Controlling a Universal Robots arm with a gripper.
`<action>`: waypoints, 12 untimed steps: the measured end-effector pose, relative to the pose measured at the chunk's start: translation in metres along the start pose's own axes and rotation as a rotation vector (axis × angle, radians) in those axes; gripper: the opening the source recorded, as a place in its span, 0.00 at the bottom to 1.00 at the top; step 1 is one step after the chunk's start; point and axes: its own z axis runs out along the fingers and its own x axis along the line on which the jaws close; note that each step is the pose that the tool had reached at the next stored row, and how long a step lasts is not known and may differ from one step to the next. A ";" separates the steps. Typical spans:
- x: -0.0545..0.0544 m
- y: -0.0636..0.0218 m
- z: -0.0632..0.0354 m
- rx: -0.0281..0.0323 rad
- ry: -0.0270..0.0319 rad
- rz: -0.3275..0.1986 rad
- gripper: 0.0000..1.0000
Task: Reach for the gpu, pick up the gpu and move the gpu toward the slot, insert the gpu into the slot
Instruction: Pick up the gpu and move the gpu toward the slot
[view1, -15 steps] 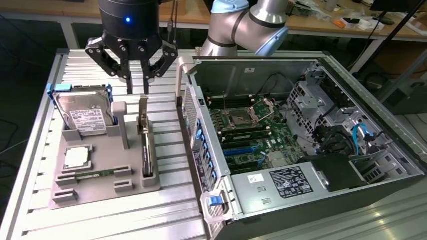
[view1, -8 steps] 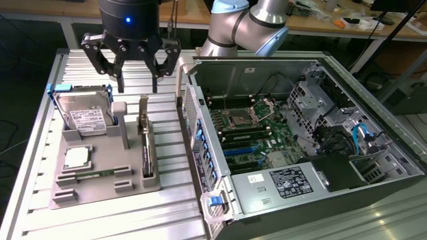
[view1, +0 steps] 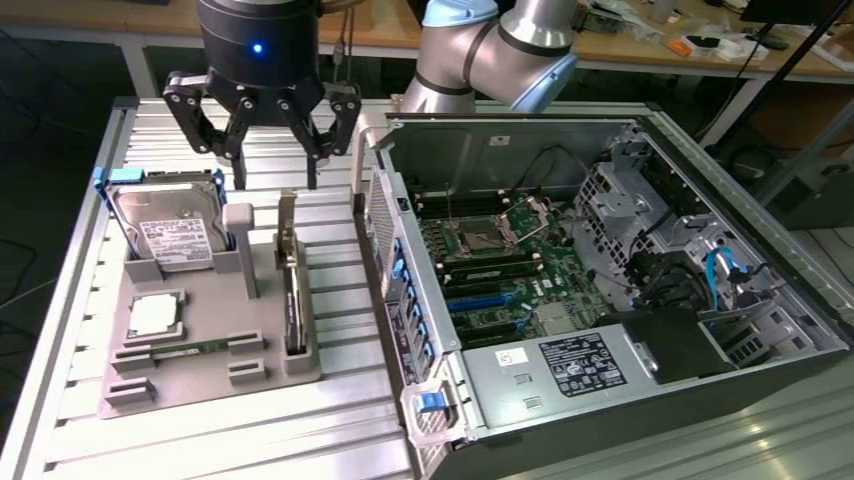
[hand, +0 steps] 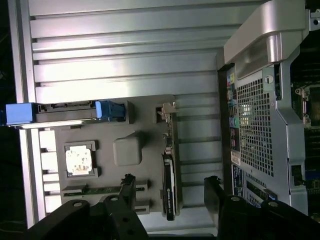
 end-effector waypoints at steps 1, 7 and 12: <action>0.000 -0.0002 0.0029 0.0002 0.0018 -0.004 0.66; 0.000 -0.0007 0.0151 0.0006 0.0082 -0.019 0.66; 0.000 -0.0019 0.0233 0.0008 0.0120 -0.024 0.66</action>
